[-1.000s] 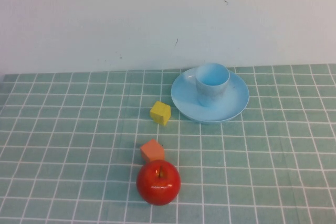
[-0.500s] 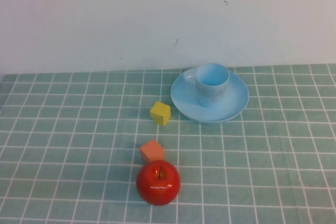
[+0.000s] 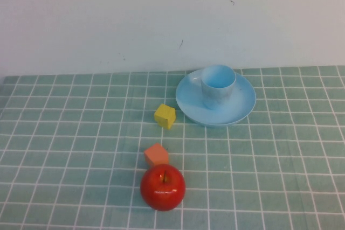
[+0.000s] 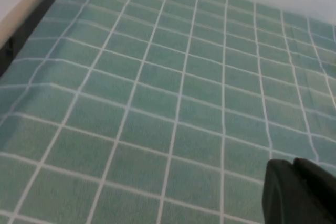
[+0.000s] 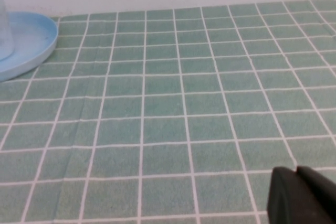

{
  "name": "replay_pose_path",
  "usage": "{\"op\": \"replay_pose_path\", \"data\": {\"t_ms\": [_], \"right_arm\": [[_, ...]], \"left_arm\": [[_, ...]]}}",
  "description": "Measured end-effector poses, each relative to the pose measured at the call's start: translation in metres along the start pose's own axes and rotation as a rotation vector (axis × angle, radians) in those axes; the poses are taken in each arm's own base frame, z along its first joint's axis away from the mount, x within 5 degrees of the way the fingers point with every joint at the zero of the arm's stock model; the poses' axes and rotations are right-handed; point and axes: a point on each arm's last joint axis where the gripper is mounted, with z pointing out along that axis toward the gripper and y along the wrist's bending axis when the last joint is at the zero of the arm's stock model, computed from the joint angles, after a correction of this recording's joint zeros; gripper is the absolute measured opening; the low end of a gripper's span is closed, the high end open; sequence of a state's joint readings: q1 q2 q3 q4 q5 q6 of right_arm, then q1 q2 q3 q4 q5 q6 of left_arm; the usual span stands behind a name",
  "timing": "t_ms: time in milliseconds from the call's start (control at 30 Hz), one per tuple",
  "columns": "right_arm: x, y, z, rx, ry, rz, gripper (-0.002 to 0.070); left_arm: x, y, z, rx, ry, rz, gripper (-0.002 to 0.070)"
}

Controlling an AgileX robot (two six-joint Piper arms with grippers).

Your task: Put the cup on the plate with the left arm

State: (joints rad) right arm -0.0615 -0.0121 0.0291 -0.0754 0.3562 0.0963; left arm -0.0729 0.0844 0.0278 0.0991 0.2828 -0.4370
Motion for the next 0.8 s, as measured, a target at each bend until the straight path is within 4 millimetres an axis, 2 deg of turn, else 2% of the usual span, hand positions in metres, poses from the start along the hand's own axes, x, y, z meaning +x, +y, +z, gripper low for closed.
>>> {"op": "replay_pose_path", "data": {"t_ms": [167,800], "right_arm": [[0.0002,0.0000,0.0000,0.000,0.002,0.000,-0.0002],[0.0002,0.0000,0.0000,0.000,0.002,0.000,-0.0002]], "left_arm": [[0.0008,-0.0022,-0.0056,0.046,-0.048,0.024,-0.0001],[0.0013,-0.0028,-0.0063,0.046,-0.040,0.079,-0.0001]]}}
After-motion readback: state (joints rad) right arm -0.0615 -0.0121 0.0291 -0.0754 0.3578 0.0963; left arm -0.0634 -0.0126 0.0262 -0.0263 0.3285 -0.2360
